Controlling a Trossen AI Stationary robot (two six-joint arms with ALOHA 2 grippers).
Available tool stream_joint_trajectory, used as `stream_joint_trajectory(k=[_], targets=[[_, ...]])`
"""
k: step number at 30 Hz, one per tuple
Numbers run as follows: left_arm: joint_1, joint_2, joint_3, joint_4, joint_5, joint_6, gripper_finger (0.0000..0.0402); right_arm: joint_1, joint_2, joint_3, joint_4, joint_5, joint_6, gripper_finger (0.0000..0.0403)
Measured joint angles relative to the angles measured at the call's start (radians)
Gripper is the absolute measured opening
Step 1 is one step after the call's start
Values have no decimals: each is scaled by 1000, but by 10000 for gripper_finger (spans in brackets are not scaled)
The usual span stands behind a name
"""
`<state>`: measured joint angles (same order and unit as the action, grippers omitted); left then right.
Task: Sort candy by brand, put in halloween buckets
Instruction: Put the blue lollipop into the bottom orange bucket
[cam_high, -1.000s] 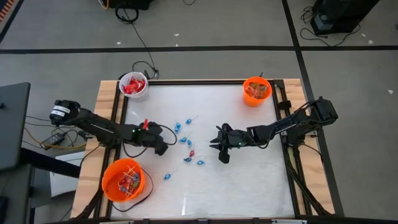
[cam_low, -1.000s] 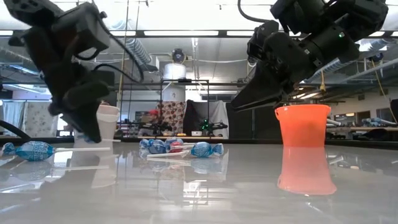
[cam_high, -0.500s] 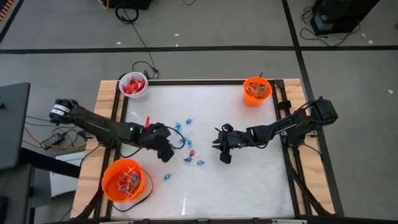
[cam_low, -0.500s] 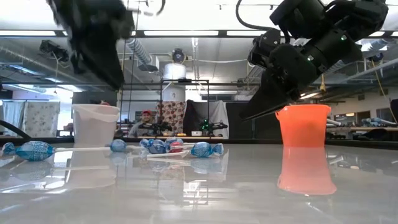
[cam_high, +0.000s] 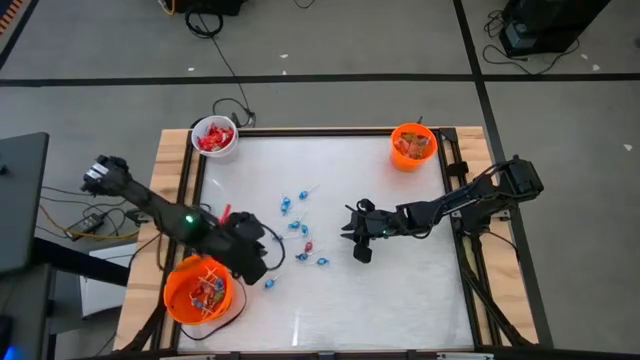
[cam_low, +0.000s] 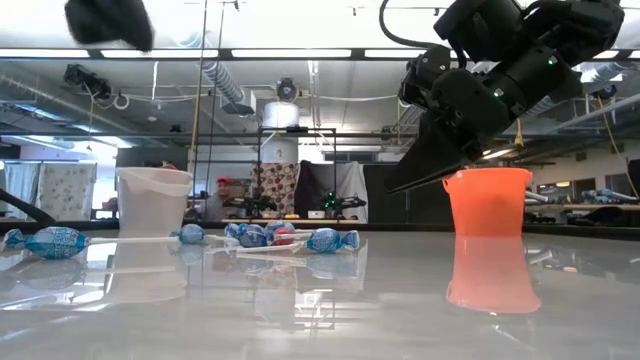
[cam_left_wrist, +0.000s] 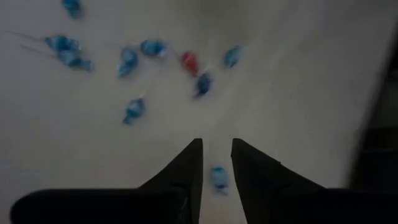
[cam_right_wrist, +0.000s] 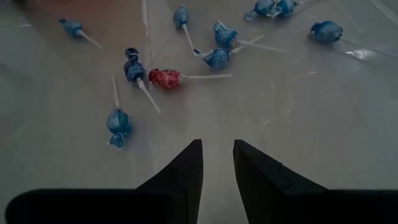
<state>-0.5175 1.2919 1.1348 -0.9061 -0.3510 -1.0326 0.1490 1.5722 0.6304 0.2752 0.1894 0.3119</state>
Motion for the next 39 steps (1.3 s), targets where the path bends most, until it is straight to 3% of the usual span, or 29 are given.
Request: stream_joint_trajectory(k=[4, 8, 11, 15, 20, 22, 30, 39], targets=[[-2, 85, -98, 74, -15, 67, 114, 0, 0, 0, 0, 0, 7, 103], [19, 175, -189, 248, -47, 237, 143, 0, 0, 0, 0, 0, 7, 103], [47, 244, -209, 306, -117, 363, 162, 0, 0, 0, 1, 0, 7, 103], [94, 317, -209, 323, -205, 402, 191, 0, 0, 0, 1, 0, 2, 103], [153, 411, -209, 324, -92, 476, 221, 0, 0, 0, 0, -5, -9, 103], [165, 440, -204, 324, -93, 509, 224, 0, 0, 0, 0, -25, -22, 103], [203, 462, -202, 319, -28, 495, 203, 5, 0, 0, 0, -53, -27, 103], [207, 429, -211, 427, 54, 388, 94, 8, 0, 0, 0, -53, -24, 103]])
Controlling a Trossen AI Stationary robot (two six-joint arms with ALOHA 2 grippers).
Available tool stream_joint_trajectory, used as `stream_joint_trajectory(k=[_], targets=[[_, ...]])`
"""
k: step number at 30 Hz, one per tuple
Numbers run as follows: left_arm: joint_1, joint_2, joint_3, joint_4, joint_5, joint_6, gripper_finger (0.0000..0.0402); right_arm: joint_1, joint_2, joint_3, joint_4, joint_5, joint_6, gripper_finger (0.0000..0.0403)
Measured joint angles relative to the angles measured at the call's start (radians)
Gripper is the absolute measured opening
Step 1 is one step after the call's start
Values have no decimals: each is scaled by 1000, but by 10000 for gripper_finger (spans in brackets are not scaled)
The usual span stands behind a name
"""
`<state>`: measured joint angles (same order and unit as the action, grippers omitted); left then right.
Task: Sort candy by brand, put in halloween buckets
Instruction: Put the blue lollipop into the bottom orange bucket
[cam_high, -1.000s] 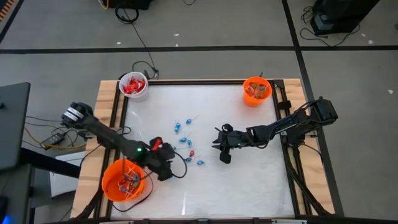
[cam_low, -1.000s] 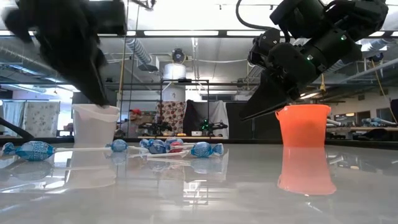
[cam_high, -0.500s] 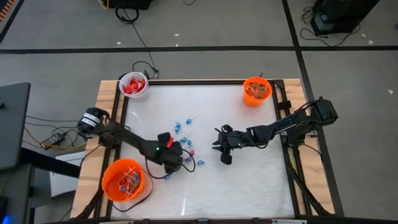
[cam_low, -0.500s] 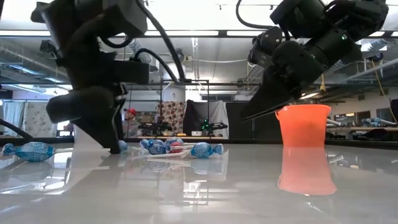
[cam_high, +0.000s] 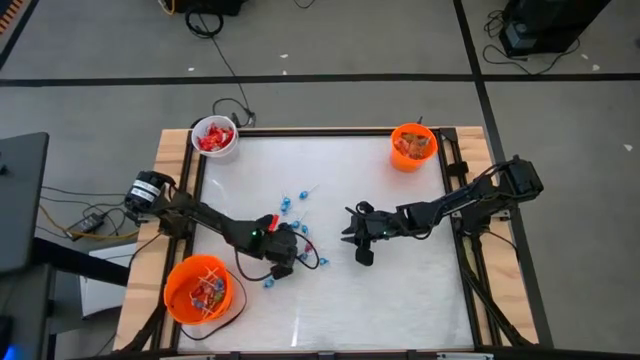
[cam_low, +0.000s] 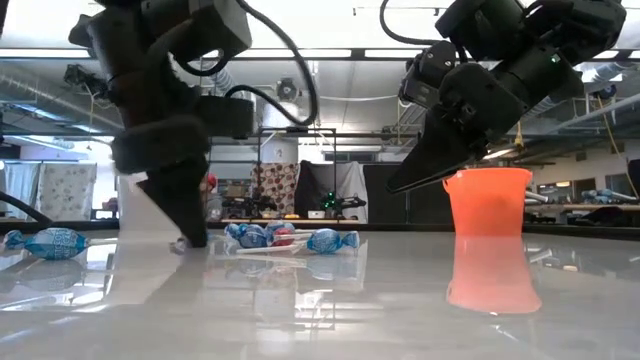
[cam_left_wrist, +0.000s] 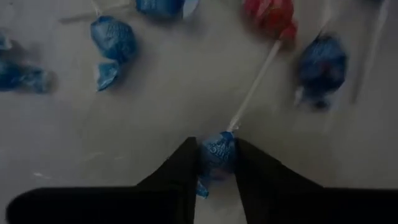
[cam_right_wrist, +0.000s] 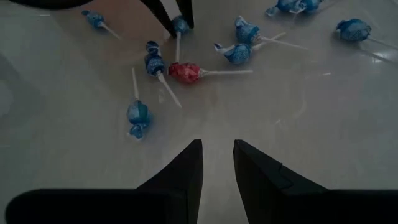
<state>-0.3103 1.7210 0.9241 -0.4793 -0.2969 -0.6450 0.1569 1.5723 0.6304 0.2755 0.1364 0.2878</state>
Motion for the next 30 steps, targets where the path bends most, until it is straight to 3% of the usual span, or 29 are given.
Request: stream_joint_trajectory(k=[5, 9, 12, 20, 26, 30], targets=[[1, -16, 5, -16, 31, -53, 80, 1, 0, 0, 1, 0, 1, 103], [3, -41, 95, -268, 96, -100, 93, 1, 0, 0, 7, 0, 7, 103], [-13, -67, 188, -451, 60, -148, 110, 1, 0, 0, 19, 0, 7, 103], [-112, -99, 407, -696, 16, -229, 91, 1, 0, 0, 45, 0, 5, 103], [-228, -100, 602, -1118, 100, -458, 94, -7, 0, 0, 45, 0, 5, 103], [-363, -197, 634, -996, 231, -616, 94, 6, 0, 0, 46, -3, 24, 103]])
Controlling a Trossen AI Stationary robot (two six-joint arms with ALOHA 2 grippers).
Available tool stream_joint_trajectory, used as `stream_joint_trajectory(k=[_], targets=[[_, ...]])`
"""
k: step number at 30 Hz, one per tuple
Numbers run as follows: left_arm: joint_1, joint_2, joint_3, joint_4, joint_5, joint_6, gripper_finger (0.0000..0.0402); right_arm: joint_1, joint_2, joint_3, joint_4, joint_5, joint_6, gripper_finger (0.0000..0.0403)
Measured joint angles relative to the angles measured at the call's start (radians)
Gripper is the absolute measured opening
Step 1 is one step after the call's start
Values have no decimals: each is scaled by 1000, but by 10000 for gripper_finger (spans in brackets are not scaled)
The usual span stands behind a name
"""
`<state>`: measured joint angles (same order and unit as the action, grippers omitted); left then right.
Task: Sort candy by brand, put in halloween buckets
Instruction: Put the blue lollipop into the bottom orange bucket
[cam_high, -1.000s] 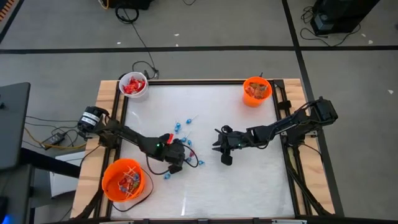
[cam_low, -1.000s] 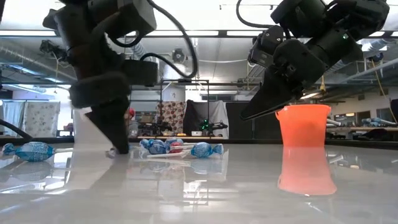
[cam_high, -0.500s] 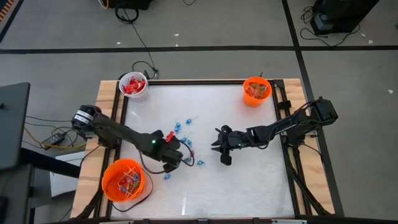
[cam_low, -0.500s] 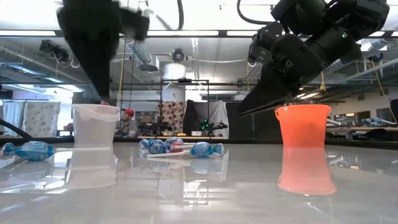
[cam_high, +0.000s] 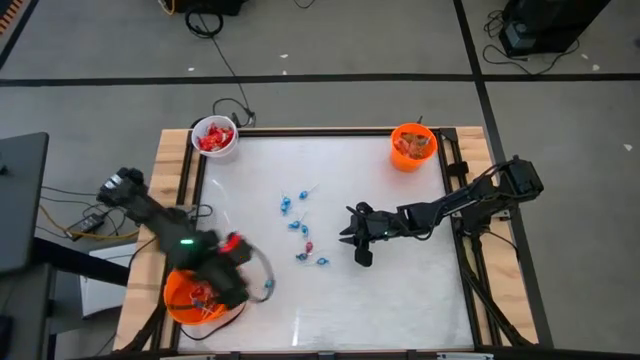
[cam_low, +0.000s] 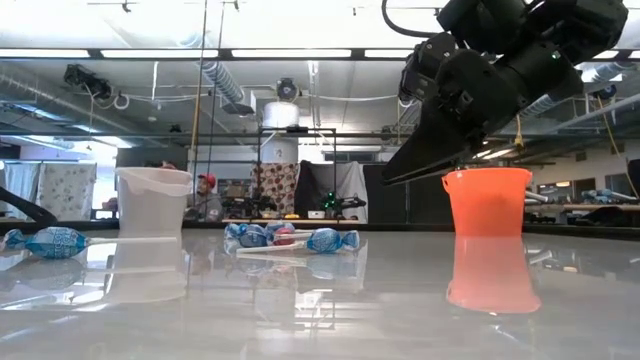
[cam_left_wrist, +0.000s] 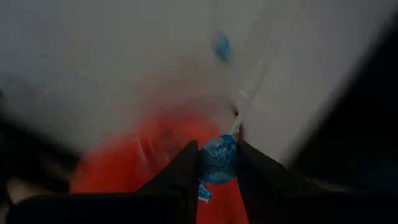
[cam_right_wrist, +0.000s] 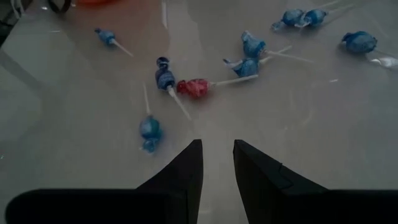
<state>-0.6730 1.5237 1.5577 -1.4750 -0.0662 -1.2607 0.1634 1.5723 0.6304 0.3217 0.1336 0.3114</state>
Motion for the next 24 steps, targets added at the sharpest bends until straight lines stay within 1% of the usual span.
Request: stream_joint_trajectory(k=[1, 4, 6, 9, 11, 13, 17, 20, 24], targets=[[-29, -12, 16, -16, 24, -65, 93, 1, 0, 0, 0, -1, 3, 103], [-149, -23, 26, -109, 50, -271, 92, 6, 0, 0, 11, -1, 5, 103], [-210, -31, 14, -81, 72, -358, 92, 7, 0, 0, 11, -3, 10, 103], [-304, -29, 7, -104, 48, -475, 92, 16, 0, 0, 16, -8, 23, 103], [-337, -11, 7, -94, 24, -542, 91, 20, 0, 0, 16, -9, 36, 103], [-365, 10, -4, -91, 26, -609, 91, 21, 0, 0, 17, -12, 64, 103], [-395, 28, -93, -84, 118, -638, 91, 21, 0, 0, 18, -40, 82, 103], [-393, 23, -180, -34, 118, -636, 91, 21, 0, 0, 17, -50, 83, 103], [-377, 0, -298, 73, 106, -622, 91, 25, 0, 0, 17, -50, 82, 103]])
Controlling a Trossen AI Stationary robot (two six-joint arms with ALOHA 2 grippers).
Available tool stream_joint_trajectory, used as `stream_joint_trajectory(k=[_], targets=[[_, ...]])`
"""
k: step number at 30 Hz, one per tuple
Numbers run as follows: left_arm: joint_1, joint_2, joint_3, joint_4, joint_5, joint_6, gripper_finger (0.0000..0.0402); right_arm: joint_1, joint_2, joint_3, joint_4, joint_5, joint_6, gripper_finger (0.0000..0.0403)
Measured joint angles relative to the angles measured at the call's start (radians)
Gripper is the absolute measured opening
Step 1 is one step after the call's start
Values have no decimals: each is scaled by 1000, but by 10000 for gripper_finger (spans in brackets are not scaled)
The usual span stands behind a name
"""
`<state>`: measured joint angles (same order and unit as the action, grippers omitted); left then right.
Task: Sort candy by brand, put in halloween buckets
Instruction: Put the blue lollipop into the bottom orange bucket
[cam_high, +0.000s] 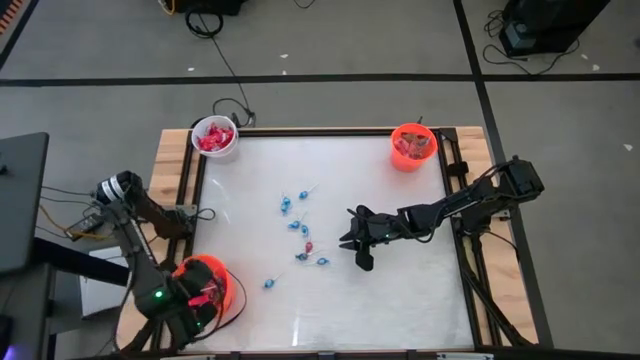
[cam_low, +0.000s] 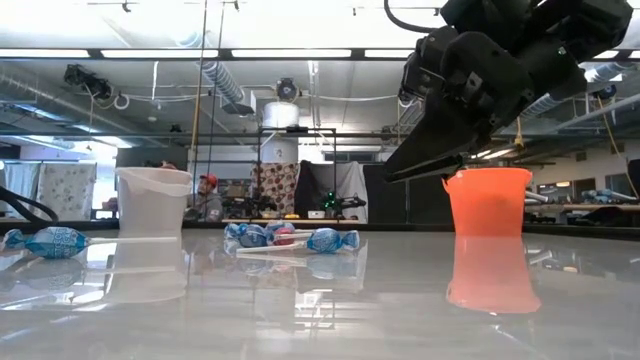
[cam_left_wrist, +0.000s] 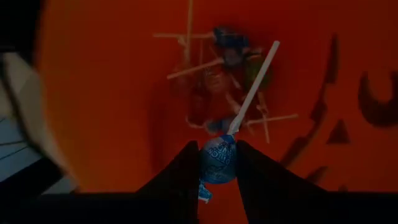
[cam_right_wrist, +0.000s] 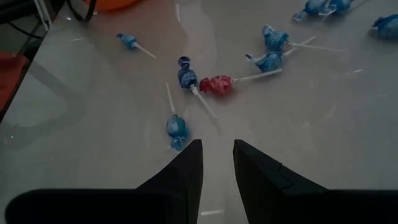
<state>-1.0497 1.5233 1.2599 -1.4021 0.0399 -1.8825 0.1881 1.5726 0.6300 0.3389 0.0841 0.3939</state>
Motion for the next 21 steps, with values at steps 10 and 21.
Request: stream_joint_trajectory(k=[10, 21], targets=[[95, -52, -192, 237, 109, 49, 97, 14, 0, 0, 0, 0, -2, 103], [118, -53, -141, 139, 105, 48, 167, 16, 0, 0, 13, 0, -8, 103]])
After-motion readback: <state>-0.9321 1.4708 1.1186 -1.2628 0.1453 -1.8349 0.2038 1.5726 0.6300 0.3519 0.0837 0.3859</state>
